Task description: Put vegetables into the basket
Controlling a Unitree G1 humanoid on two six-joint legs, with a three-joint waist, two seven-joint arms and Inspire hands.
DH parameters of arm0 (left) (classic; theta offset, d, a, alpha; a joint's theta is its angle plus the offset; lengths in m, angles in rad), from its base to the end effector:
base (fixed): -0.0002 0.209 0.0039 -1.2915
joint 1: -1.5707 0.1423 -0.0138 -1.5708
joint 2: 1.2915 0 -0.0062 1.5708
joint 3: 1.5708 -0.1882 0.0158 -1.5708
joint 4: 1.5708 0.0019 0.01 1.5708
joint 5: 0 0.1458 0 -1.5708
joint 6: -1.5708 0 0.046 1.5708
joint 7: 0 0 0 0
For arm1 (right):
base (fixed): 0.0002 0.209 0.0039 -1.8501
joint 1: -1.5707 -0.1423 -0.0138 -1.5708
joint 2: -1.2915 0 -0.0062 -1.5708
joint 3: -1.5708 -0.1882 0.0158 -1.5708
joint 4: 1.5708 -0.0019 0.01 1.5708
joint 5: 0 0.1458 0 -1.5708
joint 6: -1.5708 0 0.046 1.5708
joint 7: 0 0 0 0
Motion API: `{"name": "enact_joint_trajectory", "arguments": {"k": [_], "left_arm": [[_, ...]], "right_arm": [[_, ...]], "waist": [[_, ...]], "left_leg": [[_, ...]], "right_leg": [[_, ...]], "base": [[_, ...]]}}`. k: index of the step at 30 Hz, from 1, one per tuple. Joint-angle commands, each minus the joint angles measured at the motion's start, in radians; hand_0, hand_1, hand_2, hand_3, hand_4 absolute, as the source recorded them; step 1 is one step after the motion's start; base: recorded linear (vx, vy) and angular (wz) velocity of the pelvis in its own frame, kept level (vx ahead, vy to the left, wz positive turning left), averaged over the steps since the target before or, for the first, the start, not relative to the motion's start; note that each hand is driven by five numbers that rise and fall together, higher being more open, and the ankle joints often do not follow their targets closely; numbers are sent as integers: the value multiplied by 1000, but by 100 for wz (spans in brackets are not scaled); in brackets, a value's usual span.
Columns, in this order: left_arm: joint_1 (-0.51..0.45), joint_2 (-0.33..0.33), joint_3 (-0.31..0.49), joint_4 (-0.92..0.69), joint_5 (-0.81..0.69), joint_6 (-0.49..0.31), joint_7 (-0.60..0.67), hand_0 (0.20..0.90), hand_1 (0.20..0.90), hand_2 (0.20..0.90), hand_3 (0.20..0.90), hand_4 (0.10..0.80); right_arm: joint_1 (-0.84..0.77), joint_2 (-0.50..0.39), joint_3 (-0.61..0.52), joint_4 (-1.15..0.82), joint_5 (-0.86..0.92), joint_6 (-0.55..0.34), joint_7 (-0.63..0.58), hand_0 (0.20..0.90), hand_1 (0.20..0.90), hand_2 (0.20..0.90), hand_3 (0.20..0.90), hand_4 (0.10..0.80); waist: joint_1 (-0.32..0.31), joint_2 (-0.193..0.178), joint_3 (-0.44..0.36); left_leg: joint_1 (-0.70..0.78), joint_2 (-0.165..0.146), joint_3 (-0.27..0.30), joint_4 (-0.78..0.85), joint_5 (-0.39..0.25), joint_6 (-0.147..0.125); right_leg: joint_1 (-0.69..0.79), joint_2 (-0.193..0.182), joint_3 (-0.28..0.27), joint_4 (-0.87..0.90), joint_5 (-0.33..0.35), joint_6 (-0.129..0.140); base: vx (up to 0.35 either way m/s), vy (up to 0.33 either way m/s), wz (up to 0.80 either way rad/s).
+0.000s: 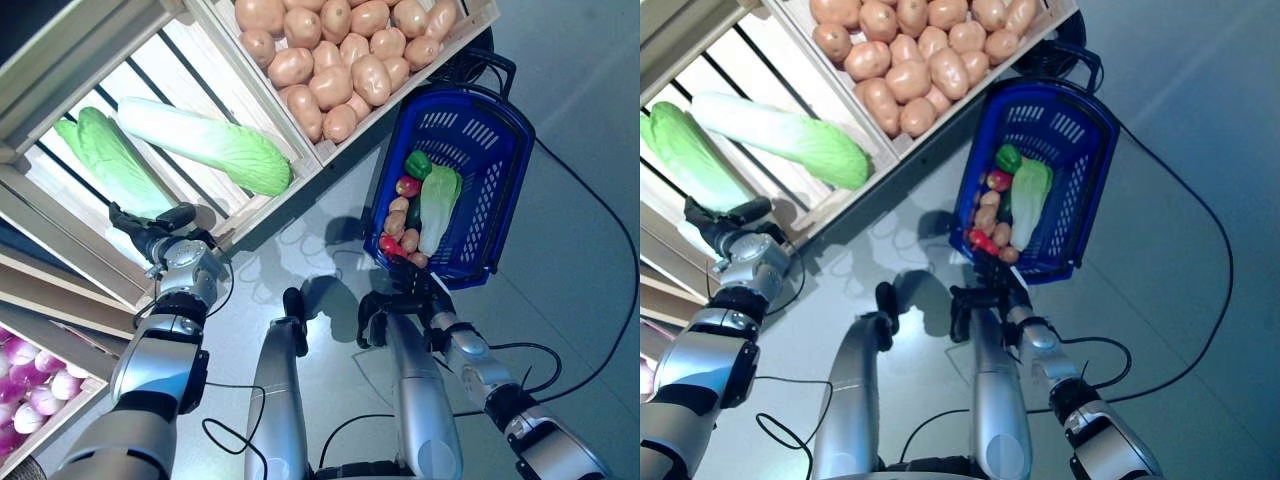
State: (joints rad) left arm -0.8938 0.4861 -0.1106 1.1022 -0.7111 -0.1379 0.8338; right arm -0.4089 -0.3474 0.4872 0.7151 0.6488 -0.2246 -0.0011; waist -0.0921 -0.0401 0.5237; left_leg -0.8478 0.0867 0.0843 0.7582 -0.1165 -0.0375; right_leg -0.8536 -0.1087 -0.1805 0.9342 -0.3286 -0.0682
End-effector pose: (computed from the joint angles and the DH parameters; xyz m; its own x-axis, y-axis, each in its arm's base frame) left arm 0.3512 0.2518 0.1211 0.4961 0.8516 -0.1693 -0.8680 0.4817 -0.1206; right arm 0.2679 -0.1671 -0.0003 0.9571 0.1918 -0.2172 -0.1770 0.9805 0.0858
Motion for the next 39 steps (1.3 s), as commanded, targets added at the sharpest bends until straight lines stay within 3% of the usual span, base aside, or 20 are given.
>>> {"name": "enact_joint_trajectory", "arguments": {"k": [1, 6, 14, 15, 21, 29, 36, 39], "left_arm": [[-70, 87, -19, -5, -5, -15, 45, 900, 900, 900, 900, 800], [-84, 63, -34, 3, -55, 6, 32, 900, 900, 900, 900, 800], [-87, 41, -23, 39, -159, -47, -21, 900, 900, 900, 900, 800], [-88, 44, -22, 32, -161, -68, -18, 300, 300, 300, 300, 400], [-79, 58, -18, -19, -101, -95, 19, 300, 300, 300, 300, 400], [-69, 98, -1, -5, -118, -91, -31, 300, 300, 300, 300, 400], [-1, 94, 31, -54, -114, -94, -34, 300, 300, 300, 300, 400], [46, 80, 58, -63, -160, -110, -63, 300, 300, 300, 300, 400]], "right_arm": [[2, 24, 10, -137, 64, -51, -34, 900, 900, 900, 900, 800], [-8, 35, 13, -153, 66, -54, -49, 900, 900, 900, 900, 800], [-35, 42, 15, -179, 82, -68, -92, 900, 900, 900, 900, 800], [-37, 39, 11, -183, 88, -73, -100, 900, 900, 900, 900, 800], [-26, 30, -7, -194, 94, -72, -121, 900, 900, 900, 900, 800], [-9, 18, -23, -187, 85, -94, -113, 900, 900, 900, 900, 800], [29, 24, -33, -208, 78, -110, -123, 900, 900, 900, 900, 800], [48, 28, -38, -207, 72, -110, -106, 900, 900, 900, 900, 800]], "waist": [[-19, 7, -4], [-22, 5, -4], [-25, -4, -4], [-25, -5, -4], [-21, -5, -4], [-23, 5, -4], [-22, 9, -4], [-27, 11, -4]], "left_leg": [[8, -46, 83, 122, -162, 91], [-34, -49, 78, 143, -169, 94], [-86, -47, 72, 173, -172, 90], [-99, -45, 70, 186, -175, 90], [-125, -43, 63, 226, -186, 93], [-102, -37, 68, 254, -201, 89], [16, -37, 86, 212, -208, 80], [139, -33, 104, 147, -203, 71]], "right_leg": [[-5, 35, 60, -43, 44, -8], [-51, 40, 65, -21, 44, -4], [-101, 48, 68, 5, 44, -8], [-113, 47, 66, 17, 42, -9], [-136, 47, 62, 53, 34, -12], [-112, 40, 55, 72, 20, -16], [4, 36, 51, 20, 21, -12], [120, 33, 54, -41, 23, -7]], "base": [[0, 0, 0], [-11, 11, -3], [-10, -4, -2], [0, 0, 0], [-25, -17, -1], [-27, -12, 1], [0, 0, 0], [-25, -20, -5]]}}
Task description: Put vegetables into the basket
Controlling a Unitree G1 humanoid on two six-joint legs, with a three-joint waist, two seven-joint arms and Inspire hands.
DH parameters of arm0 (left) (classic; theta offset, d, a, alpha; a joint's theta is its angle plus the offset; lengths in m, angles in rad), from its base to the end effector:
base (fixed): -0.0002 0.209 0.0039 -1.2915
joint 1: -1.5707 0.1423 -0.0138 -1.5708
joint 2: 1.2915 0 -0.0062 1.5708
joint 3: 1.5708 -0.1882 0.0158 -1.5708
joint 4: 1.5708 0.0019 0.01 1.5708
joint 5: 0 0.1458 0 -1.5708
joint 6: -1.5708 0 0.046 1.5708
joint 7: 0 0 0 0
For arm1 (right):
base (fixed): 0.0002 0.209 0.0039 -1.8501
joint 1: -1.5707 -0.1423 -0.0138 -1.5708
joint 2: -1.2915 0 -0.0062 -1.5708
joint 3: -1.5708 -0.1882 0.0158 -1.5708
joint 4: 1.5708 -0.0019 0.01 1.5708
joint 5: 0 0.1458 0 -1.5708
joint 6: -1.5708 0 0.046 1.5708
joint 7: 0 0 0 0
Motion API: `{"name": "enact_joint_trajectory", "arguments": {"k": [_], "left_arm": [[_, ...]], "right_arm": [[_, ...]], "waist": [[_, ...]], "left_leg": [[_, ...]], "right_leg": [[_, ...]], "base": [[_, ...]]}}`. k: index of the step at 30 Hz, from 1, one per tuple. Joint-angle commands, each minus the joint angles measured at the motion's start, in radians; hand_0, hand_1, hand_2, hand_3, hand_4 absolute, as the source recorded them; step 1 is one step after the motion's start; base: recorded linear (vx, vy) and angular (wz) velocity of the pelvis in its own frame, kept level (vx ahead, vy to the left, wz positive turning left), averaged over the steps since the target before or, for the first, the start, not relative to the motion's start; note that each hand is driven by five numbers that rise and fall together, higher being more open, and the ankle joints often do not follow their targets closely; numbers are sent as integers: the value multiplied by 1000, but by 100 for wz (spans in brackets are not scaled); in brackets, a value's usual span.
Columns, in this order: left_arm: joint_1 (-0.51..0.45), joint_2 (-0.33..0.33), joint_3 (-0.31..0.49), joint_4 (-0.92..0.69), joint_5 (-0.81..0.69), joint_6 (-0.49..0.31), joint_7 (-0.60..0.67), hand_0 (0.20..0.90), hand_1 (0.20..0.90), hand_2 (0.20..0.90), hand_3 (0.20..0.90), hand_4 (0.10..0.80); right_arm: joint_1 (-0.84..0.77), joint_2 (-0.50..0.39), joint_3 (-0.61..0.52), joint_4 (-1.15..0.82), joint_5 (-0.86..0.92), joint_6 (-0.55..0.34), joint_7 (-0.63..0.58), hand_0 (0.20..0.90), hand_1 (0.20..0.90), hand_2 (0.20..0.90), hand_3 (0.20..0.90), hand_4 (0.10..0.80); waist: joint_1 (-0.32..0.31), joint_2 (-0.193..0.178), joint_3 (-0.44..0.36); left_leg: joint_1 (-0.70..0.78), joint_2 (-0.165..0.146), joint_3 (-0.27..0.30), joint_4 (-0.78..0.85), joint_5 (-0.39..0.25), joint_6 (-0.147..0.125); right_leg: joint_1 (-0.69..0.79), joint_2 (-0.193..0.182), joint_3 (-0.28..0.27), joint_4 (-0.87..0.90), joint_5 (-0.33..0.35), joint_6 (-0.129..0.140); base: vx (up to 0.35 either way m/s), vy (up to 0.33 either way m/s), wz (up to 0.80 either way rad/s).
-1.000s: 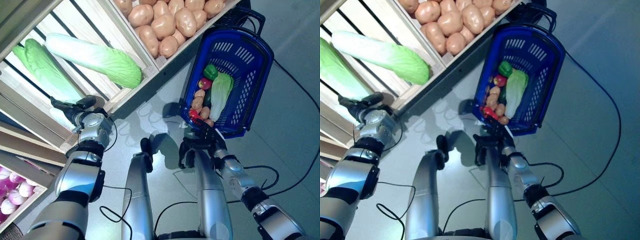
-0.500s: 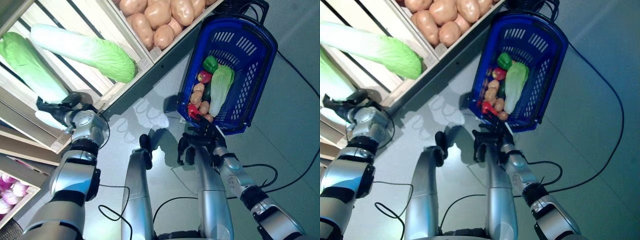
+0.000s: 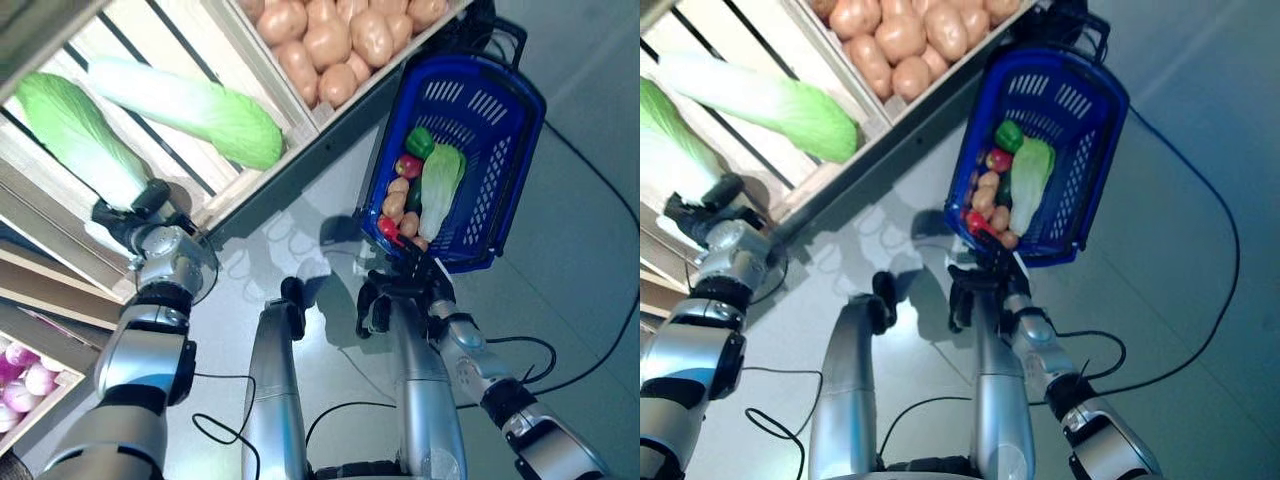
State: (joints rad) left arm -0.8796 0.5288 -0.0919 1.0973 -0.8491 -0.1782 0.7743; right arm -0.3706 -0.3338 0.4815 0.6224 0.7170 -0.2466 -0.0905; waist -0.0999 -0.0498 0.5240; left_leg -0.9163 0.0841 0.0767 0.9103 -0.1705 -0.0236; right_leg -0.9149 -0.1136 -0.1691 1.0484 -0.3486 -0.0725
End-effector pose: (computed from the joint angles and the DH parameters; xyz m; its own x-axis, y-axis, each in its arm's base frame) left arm 0.3458 0.2695 0.1259 0.4981 0.8400 -0.2152 -0.8600 0.4467 -0.2467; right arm 0.2630 -0.1570 0.0046 0.9773 0.1280 -0.1688 -0.0975 0.9792 0.1778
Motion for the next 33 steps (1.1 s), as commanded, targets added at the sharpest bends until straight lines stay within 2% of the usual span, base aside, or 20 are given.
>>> {"name": "enact_joint_trajectory", "arguments": {"k": [1, 7, 12, 15, 18, 19, 23, 28, 29, 33], "left_arm": [[42, 32, 45, -56, -33, -75, -14, 300, 300, 300, 300, 400], [167, -26, 72, -73, -66, -102, -95, 300, 300, 300, 300, 400], [339, -117, 76, -180, -99, -121, -162, 300, 300, 300, 300, 400], [442, -201, 63, -251, -106, -162, -143, 300, 300, 300, 300, 400], [494, -241, 63, -273, -92, -199, -150, 300, 300, 300, 300, 400], [527, -260, 50, -294, -13, -210, -130, 300, 300, 300, 300, 400], [596, -284, 23, -358, 149, -256, -73, 300, 300, 300, 300, 400], [638, -287, 2, -457, 345, -301, -43, 300, 300, 300, 300, 400], [645, -291, -3, -484, 406, -306, -45, 300, 300, 300, 300, 400], [677, -259, -35, -603, 551, -295, -54, 300, 300, 300, 300, 400]], "right_arm": [[14, 15, -34, -111, 5, -90, -11, 900, 900, 900, 900, 800], [71, 38, -58, -86, 33, -108, 53, 900, 900, 900, 900, 800], [170, 59, -81, -119, 6, -97, 63, 900, 900, 900, 900, 800], [213, 82, -90, -141, 0, -108, 71, 900, 900, 900, 900, 800], [239, 100, -94, -151, 19, -100, 118, 900, 900, 900, 900, 800], [263, 109, -98, -150, 46, -100, 150, 900, 900, 900, 900, 800], [308, 117, -124, -172, 8, -136, 108, 900, 900, 900, 900, 800], [335, 136, -153, -237, -7, -177, 91, 900, 900, 900, 900, 800], [339, 144, -161, -250, -10, -211, 88, 900, 900, 900, 900, 800], [344, 151, -164, -311, 11, -153, 149, 900, 900, 900, 900, 800]], "waist": [[-19, 21, -5], [-12, 30, -76], [6, 42, -150], [21, 50, -190], [25, 53, -221], [31, 56, -252], [42, 60, -320], [52, 70, -364], [55, 73, -372], [70, 76, -392]], "left_leg": [[239, -31, 114, -23, -146, 56], [422, -48, 107, -134, -113, 52], [601, -79, 84, -283, -78, 56], [708, -94, 70, -378, -62, 54], [783, -96, 67, -457, -42, 50], [834, -101, 61, -525, -23, 49], [944, -113, 44, -697, 32, 49], [1023, -118, 28, -835, 73, 56], [1036, -119, 24, -863, 80, 58], [1072, -120, 18, -933, 98, 63]], "right_leg": [[211, 36, 42, -171, 44, -3], [390, 6, 24, -269, 48, 8], [584, -19, -9, -408, 64, 19], [710, -18, -33, -512, 83, 23], [792, -10, -44, -595, 103, 28], [848, -4, -52, -666, 122, 34], [963, 20, -62, -840, 185, 56], [1034, 36, -58, -957, 241, 70], [1045, 39, -58, -980, 253, 74], [1074, 47, -66, -1036, 279, 81]], "base": [[0, 0, 0], [57, -28, -2], [121, -42, 7], [108, -71, 8], [120, -49, 12], [122, -46, 6], [124, -59, 12], [66, -43, 5], [55, -36, 5], [40, -45, 1]]}}
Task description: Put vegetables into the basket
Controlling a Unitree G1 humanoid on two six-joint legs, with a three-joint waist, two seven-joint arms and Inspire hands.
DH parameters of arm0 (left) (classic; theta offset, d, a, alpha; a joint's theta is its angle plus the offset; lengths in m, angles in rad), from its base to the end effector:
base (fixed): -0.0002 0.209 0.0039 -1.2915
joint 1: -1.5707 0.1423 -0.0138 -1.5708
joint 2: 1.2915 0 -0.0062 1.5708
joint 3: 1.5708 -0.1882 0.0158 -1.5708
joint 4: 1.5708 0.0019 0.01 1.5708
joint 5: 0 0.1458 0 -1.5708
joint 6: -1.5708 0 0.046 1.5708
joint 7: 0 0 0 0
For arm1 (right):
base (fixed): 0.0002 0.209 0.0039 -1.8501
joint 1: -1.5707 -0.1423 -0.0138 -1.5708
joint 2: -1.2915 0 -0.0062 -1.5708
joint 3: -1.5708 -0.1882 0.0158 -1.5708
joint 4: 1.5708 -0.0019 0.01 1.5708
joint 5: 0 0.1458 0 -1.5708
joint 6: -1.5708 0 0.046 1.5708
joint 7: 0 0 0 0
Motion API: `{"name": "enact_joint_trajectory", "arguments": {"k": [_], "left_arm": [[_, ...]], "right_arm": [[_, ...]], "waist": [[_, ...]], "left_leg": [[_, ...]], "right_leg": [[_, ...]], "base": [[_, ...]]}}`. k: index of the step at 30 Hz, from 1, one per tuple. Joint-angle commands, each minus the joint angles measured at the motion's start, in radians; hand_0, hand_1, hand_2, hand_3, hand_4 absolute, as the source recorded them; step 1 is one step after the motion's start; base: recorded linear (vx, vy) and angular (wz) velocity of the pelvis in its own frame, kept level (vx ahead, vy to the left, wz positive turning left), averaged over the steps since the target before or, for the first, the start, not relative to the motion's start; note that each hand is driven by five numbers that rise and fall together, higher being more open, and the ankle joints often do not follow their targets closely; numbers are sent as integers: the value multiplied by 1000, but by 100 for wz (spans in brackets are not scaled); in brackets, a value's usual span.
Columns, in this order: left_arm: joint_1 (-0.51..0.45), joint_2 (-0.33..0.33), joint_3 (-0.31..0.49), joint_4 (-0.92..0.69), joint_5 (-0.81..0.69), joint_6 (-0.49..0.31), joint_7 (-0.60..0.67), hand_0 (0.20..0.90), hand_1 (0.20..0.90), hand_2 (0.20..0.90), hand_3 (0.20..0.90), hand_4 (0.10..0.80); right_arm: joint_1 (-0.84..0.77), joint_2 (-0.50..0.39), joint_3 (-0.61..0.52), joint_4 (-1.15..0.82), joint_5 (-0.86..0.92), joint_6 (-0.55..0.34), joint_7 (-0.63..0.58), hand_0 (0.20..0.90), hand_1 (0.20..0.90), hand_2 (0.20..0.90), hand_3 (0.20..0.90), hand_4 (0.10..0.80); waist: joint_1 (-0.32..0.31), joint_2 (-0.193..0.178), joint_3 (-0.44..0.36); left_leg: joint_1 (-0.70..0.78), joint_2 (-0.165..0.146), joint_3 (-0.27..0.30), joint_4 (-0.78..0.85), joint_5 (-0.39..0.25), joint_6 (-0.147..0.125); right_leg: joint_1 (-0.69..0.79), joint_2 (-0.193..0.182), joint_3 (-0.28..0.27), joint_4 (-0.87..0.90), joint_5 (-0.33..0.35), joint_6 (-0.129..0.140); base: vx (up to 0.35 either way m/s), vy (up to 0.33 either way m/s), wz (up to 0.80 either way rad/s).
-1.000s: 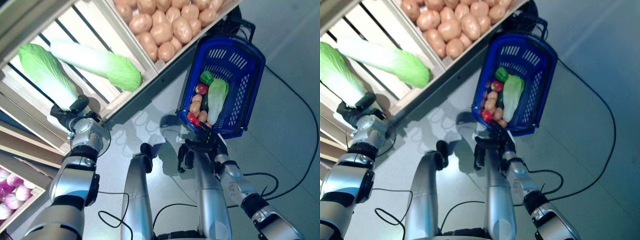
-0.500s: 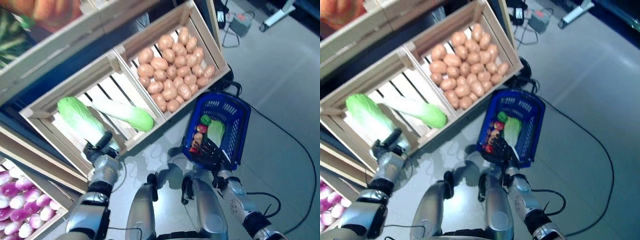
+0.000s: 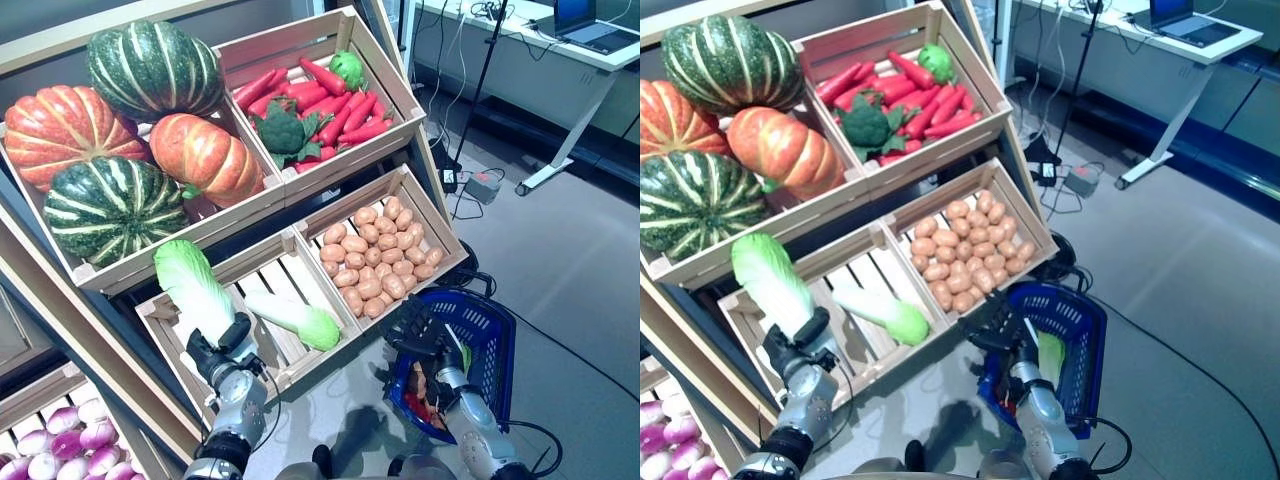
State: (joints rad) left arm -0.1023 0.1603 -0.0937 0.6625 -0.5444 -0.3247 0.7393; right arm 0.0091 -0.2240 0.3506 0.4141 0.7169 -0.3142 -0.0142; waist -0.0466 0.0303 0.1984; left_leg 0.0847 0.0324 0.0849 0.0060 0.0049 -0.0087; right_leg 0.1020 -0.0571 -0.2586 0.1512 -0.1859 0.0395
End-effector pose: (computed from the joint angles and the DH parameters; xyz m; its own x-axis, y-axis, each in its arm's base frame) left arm 0.2020 0.1838 -0.0459 0.5856 0.7154 -0.3812 -0.7825 0.6216 -0.0356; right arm 0.1833 -0.1525 -0.0346 0.9739 0.0841 -0.2108 0.0090 0.9138 0.4062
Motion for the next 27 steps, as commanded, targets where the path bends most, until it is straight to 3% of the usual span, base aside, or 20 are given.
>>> {"name": "enact_joint_trajectory", "arguments": {"k": [1, 7, 12, 19, 27], "left_arm": [[-95, 123, -41, -204, 297, -147, -23, 300, 300, 300, 300, 400], [-108, 179, -84, -303, 421, -115, -37, 300, 300, 300, 300, 400], [-123, 223, -138, -353, 633, -104, -36, 300, 300, 300, 300, 400], [-148, 270, -193, -377, 824, -107, -36, 300, 300, 300, 300, 400], [-207, 300, -268, -387, 972, -93, -17, 300, 300, 300, 300, 400]], "right_arm": [[-39, 39, -33, -116, 29, -50, 137, 900, 900, 900, 900, 800], [-61, 19, -17, -171, 115, -3, 243, 900, 900, 900, 900, 800], [-75, 20, -11, -223, 239, 48, 342, 900, 900, 900, 900, 800], [-98, 30, -2, -254, 352, 130, 388, 900, 900, 900, 900, 800], [-148, 51, 35, -280, 394, 119, 388, 900, 900, 900, 900, 800]], "waist": [[21, -5, -72], [40, -22, -92], [49, -39, -115], [52, -52, -128], [51, -56, -137]], "left_leg": [[79, -69, 7, -47, -72, 49], [99, -67, -8, -93, -61, 45], [102, -63, -2, -93, -72, 44], [113, -59, 4, -93, -80, 46], [125, -54, 12, -93, -87, 47]], "right_leg": [[64, -7, 21, -152, 120, -30], [96, 3, 2, -206, 138, -26], [115, 13, -2, -238, 148, -26], [126, 22, 6, -238, 140, -30], [136, 28, 19, -238, 133, -33]], "base": [[20, -49, 6], [20, -63, 14], [22, -62, -1], [11, -20, -1], [5, -4, -2]]}}
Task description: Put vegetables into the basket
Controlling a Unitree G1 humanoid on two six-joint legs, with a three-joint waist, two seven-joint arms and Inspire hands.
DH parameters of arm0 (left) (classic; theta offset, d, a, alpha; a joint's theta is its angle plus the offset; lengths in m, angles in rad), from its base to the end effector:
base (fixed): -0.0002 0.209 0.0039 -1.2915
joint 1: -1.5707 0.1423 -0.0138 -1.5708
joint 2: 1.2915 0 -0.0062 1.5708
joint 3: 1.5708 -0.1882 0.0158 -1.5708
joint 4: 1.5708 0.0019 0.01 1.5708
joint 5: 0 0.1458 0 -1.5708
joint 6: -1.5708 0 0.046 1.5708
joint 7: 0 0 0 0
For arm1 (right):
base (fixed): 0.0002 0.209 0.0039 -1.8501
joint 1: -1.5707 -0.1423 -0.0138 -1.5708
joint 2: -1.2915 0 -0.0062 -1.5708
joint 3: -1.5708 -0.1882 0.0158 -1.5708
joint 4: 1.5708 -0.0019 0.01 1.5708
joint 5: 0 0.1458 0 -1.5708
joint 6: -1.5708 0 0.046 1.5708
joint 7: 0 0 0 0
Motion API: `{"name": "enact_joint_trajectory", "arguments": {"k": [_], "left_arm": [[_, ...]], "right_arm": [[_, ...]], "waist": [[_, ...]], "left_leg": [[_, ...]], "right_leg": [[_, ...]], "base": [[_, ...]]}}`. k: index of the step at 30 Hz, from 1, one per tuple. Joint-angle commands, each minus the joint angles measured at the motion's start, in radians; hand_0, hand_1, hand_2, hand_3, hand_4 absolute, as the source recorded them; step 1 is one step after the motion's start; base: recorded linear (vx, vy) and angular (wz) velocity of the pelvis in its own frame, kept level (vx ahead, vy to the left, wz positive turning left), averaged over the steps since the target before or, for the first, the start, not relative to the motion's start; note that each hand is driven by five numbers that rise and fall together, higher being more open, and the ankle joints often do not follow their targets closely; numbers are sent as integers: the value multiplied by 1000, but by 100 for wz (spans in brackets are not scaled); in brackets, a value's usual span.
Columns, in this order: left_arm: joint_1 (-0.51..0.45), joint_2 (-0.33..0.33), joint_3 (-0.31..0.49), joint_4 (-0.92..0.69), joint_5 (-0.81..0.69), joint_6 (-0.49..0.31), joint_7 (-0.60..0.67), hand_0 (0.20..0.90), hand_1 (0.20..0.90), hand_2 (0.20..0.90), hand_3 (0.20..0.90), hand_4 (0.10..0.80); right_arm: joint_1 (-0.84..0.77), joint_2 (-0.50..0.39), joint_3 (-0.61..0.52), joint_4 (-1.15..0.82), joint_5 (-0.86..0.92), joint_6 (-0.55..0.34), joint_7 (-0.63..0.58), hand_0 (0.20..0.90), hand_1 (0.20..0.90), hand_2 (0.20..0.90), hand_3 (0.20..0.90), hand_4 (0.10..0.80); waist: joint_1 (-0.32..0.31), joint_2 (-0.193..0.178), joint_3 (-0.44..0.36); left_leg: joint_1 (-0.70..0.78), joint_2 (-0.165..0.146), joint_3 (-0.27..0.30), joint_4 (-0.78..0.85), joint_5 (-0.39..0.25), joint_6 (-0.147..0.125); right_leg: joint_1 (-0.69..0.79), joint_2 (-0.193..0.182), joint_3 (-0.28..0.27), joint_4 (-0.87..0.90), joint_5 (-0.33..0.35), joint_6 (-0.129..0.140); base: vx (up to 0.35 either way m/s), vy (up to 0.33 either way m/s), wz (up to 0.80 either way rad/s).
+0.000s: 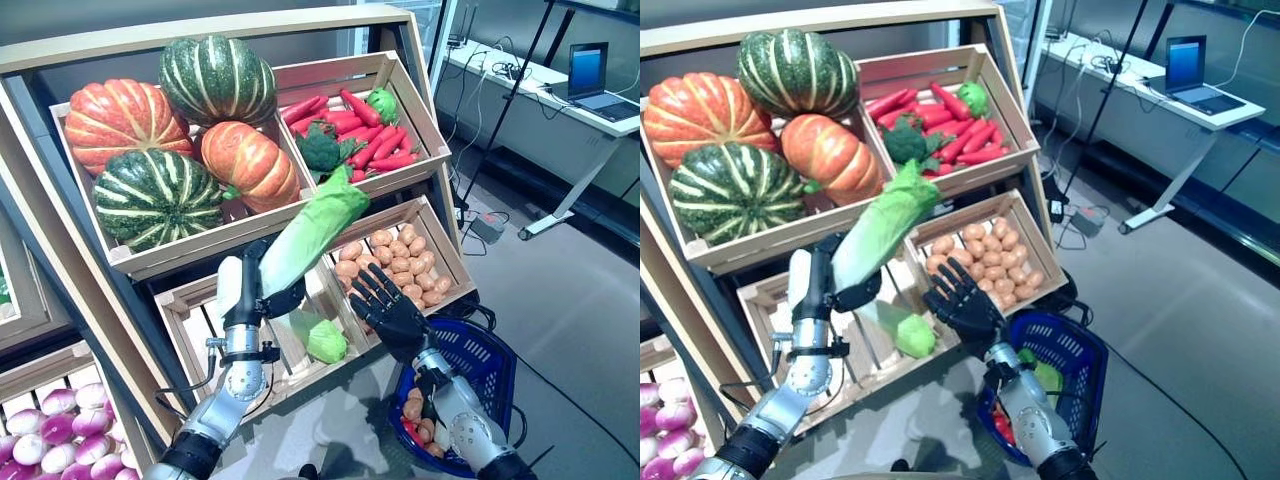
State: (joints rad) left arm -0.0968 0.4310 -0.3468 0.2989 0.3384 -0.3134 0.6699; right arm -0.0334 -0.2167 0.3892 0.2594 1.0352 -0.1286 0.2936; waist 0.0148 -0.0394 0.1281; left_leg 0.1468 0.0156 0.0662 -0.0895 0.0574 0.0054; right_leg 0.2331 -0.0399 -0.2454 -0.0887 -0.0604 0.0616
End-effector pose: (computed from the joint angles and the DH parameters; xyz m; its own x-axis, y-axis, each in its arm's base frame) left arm 0.2135 0.1780 0.0079 0.9363 0.0653 0.3450 -0.2722 0.7555 0.5959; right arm 0.1990 -0.1299 -0.0108 0.9035 0.4286 -0.0045 -0.2925 0.6242 0.7244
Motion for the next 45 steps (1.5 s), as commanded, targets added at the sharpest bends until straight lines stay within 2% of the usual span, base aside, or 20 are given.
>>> {"name": "enact_joint_trajectory", "arguments": {"k": [1, 10, 25, 32, 38, 45], "left_arm": [[-220, 32, -25, -26, 100, -99, 52, 300, 300, 300, 300, 400], [-265, 44, -96, -1, 170, -75, 63, 300, 300, 300, 300, 400], [-319, 27, -176, 15, 249, -38, 72, 300, 300, 300, 300, 400], [-313, 20, -200, 37, 260, -64, 78, 300, 300, 300, 300, 400], [-294, 11, -204, 26, 252, -103, 101, 300, 300, 300, 300, 400], [-266, -2, -218, 23, 229, -132, 78, 300, 300, 300, 300, 400]], "right_arm": [[-112, 45, -2, -131, 82, -69, 78, 900, 900, 900, 900, 800], [-164, 70, -2, -156, 161, -79, 56, 900, 900, 900, 900, 800], [-250, 120, -20, -189, 265, -179, 52, 900, 900, 900, 900, 800], [-293, 122, -52, -227, 277, -237, 32, 900, 900, 900, 900, 800], [-319, 119, -84, -233, 218, -324, -19, 900, 900, 900, 900, 800], [-353, 110, -147, -231, 237, -404, -18, 900, 900, 900, 900, 800]], "waist": [[-10, 13, -68], [-17, 13, -79], [-13, 17, -72], [-9, 15, -74], [-3, 12, -72], [5, 8, -67]], "left_leg": [[64, -37, 31, 2, -141, 33], [71, -32, 41, 2, -143, 33], [68, -36, 37, 2, -146, 38], [65, -37, 37, 2, -149, 40], [60, -36, 38, 2, -149, 40], [56, -36, 33, 2, -152, 40]], "right_leg": [[6, 11, 7, 2, 7, -56], [10, 13, 19, 2, 4, -54], [4, 8, 22, 8, -1, -50], [2, 8, 21, 9, -2, -49], [-2, 8, 21, 7, -1, -50], [-3, 8, 17, 5, 0, -51]], "base": [[13, -8, -6], [8, 0, -7], [0, 0, 0], [0, 0, 0], [-2, -1, -1], [-1, -1, 0]]}}
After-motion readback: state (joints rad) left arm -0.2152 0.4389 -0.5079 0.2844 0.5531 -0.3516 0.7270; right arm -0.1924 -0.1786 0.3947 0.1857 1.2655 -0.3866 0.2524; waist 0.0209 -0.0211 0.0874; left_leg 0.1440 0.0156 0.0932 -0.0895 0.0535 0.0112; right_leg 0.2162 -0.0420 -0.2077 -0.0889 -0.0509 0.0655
